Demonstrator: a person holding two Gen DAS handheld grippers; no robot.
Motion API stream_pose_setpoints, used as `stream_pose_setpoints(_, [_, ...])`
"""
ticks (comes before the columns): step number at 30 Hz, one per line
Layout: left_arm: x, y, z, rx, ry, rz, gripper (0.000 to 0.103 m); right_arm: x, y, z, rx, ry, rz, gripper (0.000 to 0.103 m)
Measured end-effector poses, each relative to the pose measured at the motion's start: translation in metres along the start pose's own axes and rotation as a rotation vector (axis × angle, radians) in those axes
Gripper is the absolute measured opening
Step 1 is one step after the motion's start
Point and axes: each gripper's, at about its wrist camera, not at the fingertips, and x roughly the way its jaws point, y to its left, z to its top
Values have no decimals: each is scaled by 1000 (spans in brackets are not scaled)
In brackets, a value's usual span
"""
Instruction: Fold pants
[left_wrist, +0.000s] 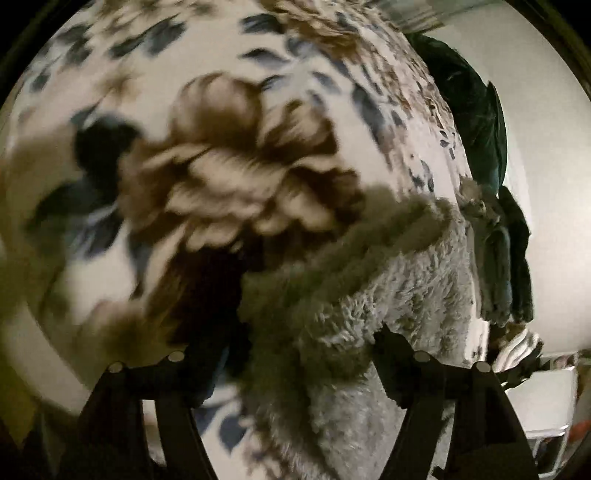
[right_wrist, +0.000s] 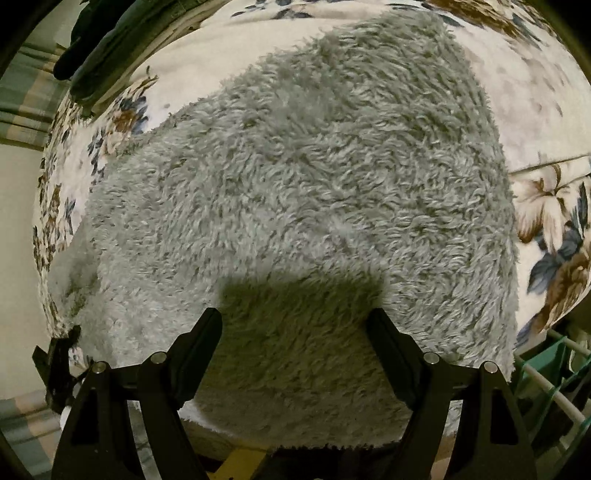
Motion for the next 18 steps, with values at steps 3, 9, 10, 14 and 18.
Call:
stream_pose_setpoints(3, [2, -15, 1, 66, -39, -20, 33, 2, 7, 1, -9, -2, 0, 83])
stream_pose_setpoints(9, [-48, -69, -18, 215, -174, -57, 24, -7, 13, -3, -37, -30, 3, 83])
stream_pose_setpoints(10, [-62, -82, -23, 236, -193, -76, 24, -9, 16, -4, -50, -40, -5, 83])
stream_pose_setpoints(14, [-113, -144, -57, 358, -245, -148, 24, -17, 17, -9, -73, -50, 13, 83])
stream_pose_setpoints(18, [-142, -211, -105, 475, -233, -240, 24, -29, 8, -14, -61, -54, 71, 83])
